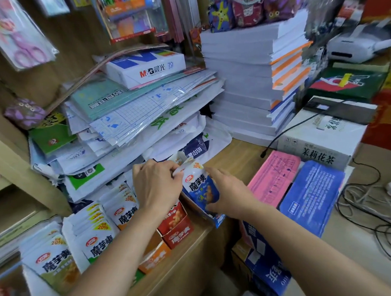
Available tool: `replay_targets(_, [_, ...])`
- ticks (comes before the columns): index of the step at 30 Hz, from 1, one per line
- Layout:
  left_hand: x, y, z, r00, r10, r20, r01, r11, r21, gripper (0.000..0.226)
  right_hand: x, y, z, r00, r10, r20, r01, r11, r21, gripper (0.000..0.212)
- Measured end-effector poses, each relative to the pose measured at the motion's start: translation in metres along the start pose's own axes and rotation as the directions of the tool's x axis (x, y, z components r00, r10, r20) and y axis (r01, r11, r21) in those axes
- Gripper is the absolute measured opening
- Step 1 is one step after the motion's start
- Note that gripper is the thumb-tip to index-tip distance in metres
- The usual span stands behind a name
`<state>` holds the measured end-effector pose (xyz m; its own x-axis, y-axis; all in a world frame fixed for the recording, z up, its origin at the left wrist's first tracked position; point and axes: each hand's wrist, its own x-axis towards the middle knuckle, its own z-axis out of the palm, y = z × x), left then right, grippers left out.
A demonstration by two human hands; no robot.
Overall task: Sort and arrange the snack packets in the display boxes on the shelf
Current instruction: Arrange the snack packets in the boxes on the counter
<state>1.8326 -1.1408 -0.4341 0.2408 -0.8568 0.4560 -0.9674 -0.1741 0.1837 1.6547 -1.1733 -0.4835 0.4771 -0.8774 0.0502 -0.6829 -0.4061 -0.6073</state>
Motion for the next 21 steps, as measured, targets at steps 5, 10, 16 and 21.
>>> replay_targets(5, [0.011,-0.012,-0.004,0.998,-0.056,-0.014,0.056,0.998,0.004,0.012,0.003,-0.004,0.009,0.990,-0.132,-0.053,0.134,0.991,0.026,0.075])
replay_targets(10, [0.022,-0.026,-0.004,0.988,-0.059,0.139,0.080,0.985,-0.152,0.014,0.009,-0.003,0.009,0.991,-0.119,0.054,0.119,0.993,0.010,0.060])
replay_targets(16, [0.032,-0.036,-0.004,0.968,-0.024,0.251,0.057,0.990,-0.126,0.014,0.018,-0.012,0.014,0.981,-0.023,0.193,0.033,0.998,-0.049,0.091])
replay_targets(21, [0.036,-0.044,0.001,0.961,-0.028,0.276,0.065,0.990,-0.125,0.017,0.013,-0.017,0.023,0.976,-0.002,0.217,0.040,0.985,-0.170,0.116])
